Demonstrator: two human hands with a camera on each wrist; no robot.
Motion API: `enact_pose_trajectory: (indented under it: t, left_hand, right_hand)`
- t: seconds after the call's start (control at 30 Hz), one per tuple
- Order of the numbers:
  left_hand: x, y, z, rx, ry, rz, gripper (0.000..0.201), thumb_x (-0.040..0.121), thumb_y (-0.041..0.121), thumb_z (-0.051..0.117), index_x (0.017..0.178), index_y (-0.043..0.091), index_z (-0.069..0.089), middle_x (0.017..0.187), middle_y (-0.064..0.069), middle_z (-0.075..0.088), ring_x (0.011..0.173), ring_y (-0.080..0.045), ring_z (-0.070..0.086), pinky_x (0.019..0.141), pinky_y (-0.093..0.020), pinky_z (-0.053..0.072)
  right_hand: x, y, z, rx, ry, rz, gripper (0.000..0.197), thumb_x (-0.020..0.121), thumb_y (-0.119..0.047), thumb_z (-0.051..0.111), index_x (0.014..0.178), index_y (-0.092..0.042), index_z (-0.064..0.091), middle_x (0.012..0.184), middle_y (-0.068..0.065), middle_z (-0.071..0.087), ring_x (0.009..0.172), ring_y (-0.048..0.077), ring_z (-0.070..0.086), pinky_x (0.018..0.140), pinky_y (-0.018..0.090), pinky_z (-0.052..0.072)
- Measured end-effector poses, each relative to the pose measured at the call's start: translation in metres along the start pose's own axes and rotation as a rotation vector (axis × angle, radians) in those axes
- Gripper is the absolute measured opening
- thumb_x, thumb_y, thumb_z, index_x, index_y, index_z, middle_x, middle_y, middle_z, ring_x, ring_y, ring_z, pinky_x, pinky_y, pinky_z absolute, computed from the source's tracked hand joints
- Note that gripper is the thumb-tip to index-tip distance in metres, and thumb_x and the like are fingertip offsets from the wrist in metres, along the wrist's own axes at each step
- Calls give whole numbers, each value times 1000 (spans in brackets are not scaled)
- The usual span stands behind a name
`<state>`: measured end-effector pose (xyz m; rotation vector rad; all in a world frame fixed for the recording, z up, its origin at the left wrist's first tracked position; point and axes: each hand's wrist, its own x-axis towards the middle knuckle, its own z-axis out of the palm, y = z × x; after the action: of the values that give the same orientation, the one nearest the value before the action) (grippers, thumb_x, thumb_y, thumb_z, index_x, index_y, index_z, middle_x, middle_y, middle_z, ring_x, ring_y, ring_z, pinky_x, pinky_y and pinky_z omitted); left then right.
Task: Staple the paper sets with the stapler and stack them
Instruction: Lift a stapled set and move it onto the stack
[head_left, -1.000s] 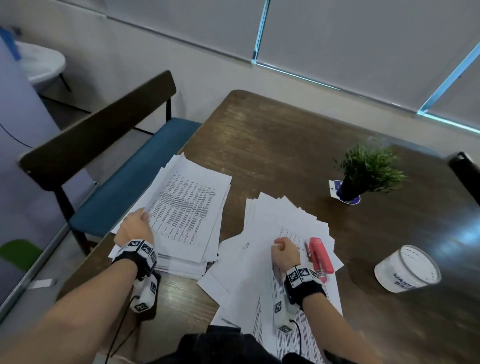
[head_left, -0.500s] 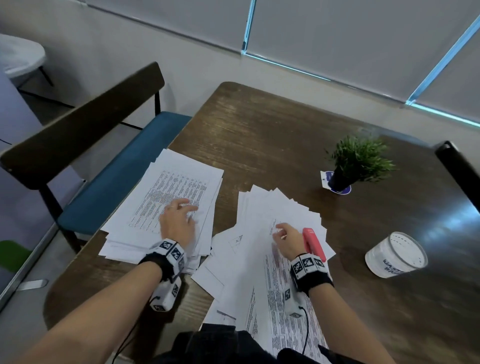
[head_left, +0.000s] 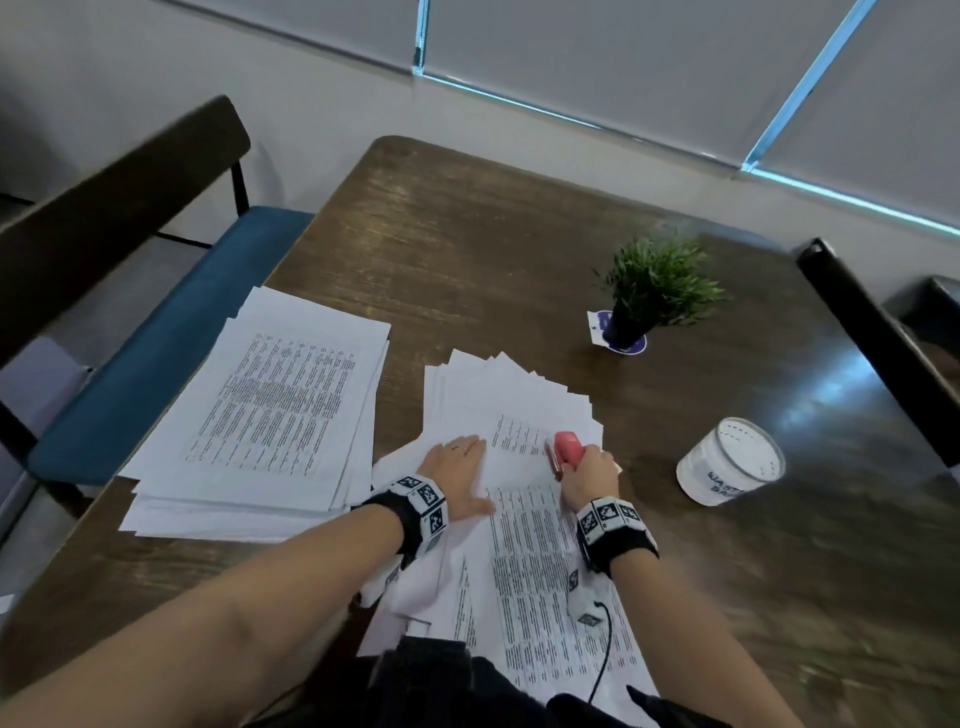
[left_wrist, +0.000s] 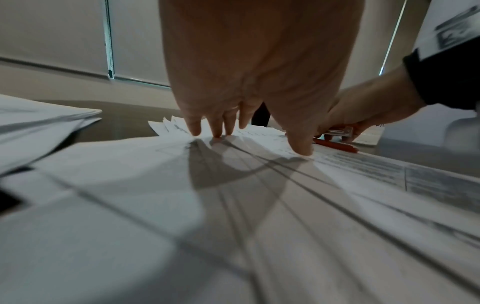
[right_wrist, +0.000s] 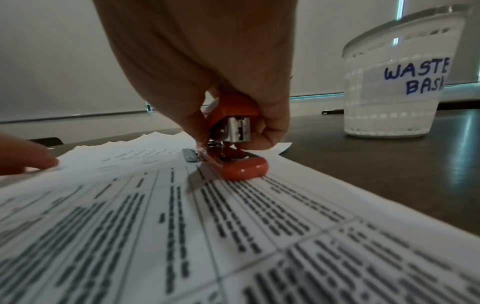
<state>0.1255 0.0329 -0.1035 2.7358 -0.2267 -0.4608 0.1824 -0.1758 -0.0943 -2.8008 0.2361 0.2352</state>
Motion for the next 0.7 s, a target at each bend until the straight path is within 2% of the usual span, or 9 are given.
enact_pose_trajectory:
  t: [0.03, 0.1, 0.17, 0.23, 0.3, 0.4, 0.5, 0.7]
  left_hand:
    - [4, 4, -1, 21, -2, -29, 113, 75, 80, 48, 153, 7, 12, 161, -10, 15, 148, -23, 15, 121, -44, 10]
    - [9, 12, -6, 62, 17, -91, 115, 71, 73, 65, 151, 8, 14, 156, -11, 24, 145, -26, 21, 120, -49, 11]
    - [12, 17, -9, 48, 30, -135, 110, 64, 62, 78, 146, 11, 25, 147, -10, 37, 138, -29, 31, 116, -47, 22]
    - [11, 21, -9, -85, 32, -164, 104, 60, 46, 88, 141, 14, 30, 139, -9, 41, 131, -30, 36, 109, -42, 35]
    - [9, 25, -6, -226, 41, -181, 102, 58, 29, 92, 139, 15, 30, 135, -10, 41, 126, -30, 43, 103, -40, 42]
    - [3, 31, 0, -329, 52, -179, 98, 64, 12, 85, 142, 17, 25, 129, -13, 47, 119, -34, 51, 96, -41, 45]
    - [-5, 35, 2, -337, 55, -190, 94, 67, 8, 80, 143, 17, 25, 122, -14, 53, 112, -32, 55, 88, -38, 48]
    - [-19, 43, 5, -243, -52, -270, 93, 59, 11, 88, 136, 13, 37, 123, -10, 56, 111, -27, 57, 87, -34, 51]
  right_hand:
    - [-3, 0, 0, 13, -8, -6, 32, 92, -18, 56, 118, 1, 51, 123, 22, 53, 115, 37, 52, 98, 40, 42]
    - [-13, 0, 1, 26, -33, -8, 32, 93, -19, 55, 118, -1, 50, 123, 20, 52, 113, 36, 54, 95, 39, 44]
    - [-22, 1, 2, 29, -55, -12, 33, 93, -21, 55, 118, -3, 47, 121, 18, 51, 110, 36, 57, 91, 39, 46]
    - [-32, 1, 4, 25, -82, -9, 36, 92, -29, 56, 117, -5, 46, 117, 16, 55, 106, 35, 59, 87, 39, 47]
    - [-41, 1, 7, 27, -124, 7, 40, 92, -38, 55, 115, -6, 47, 114, 14, 58, 103, 34, 60, 84, 37, 46]
    - [-49, 1, 10, 18, -137, 23, 42, 93, -45, 50, 115, -9, 48, 114, 12, 59, 104, 32, 60, 85, 36, 46]
    - [-55, -1, 10, -3, -134, 13, 43, 95, -47, 49, 117, -10, 47, 118, 12, 58, 107, 33, 59, 89, 38, 47]
    - [-74, 5, 13, -27, -138, 2, 43, 95, -50, 47, 115, -12, 47, 115, 10, 58, 106, 32, 59, 87, 38, 46]
